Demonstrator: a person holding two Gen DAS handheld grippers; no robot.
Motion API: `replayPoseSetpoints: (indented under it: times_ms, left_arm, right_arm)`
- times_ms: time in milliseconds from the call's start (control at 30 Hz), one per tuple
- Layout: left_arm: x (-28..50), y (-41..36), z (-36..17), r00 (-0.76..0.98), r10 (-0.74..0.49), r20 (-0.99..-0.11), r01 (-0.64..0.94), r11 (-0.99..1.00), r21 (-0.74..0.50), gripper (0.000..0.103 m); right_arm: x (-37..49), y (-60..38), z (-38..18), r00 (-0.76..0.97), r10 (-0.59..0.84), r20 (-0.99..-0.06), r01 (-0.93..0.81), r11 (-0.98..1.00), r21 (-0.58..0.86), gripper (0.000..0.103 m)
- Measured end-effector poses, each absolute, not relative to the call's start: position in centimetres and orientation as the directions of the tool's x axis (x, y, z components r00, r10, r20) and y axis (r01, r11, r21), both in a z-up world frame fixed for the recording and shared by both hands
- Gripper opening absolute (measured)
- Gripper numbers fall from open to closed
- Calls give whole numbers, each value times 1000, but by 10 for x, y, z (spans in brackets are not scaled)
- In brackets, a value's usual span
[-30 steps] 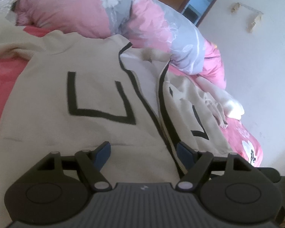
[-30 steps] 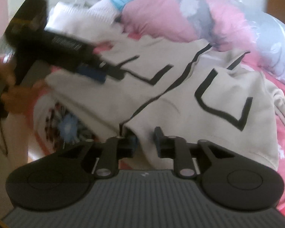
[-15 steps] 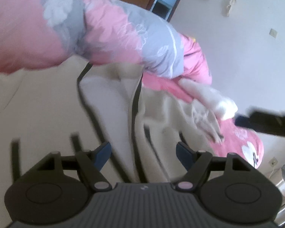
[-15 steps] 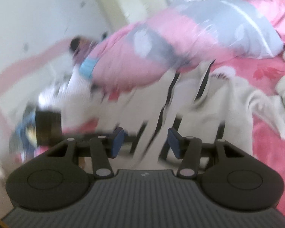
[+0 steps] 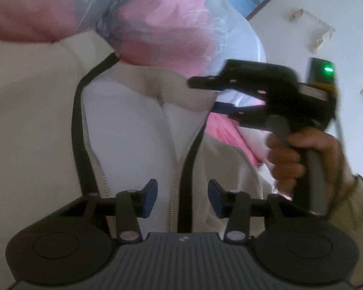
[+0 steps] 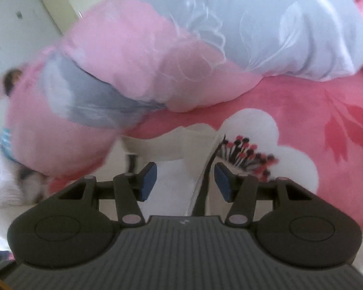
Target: Fold clothes
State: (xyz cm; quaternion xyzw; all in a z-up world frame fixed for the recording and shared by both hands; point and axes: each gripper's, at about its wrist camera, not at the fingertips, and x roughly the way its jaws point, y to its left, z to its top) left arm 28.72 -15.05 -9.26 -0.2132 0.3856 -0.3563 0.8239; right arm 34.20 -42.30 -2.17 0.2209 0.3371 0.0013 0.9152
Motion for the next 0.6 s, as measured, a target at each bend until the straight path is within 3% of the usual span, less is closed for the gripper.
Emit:
replayPoseSetpoints:
  times_ms: [33, 100, 367, 600]
  left_arm:
    - [289, -149, -96, 442, -758, -480, 418, 647, -637, 43]
    - [291, -146, -101, 434, -770, -468, 412, 631, -657, 42]
    - [291, -134, -102, 431, -818, -382, 413, 555, -722, 42]
    - [300, -123, -115, 444, -800, -403, 343, 567, -749, 24]
  right_arm:
    - [352, -423, -27, 760, 148, -633, 148, 909, 390, 40]
    - [368, -422, -35, 735, 153, -661, 147, 915, 376, 5]
    - [360, -388, 1, 831, 296, -472, -38, 875, 483, 5]
    - [392, -362, -31, 787, 307, -535, -26, 883, 468, 5]
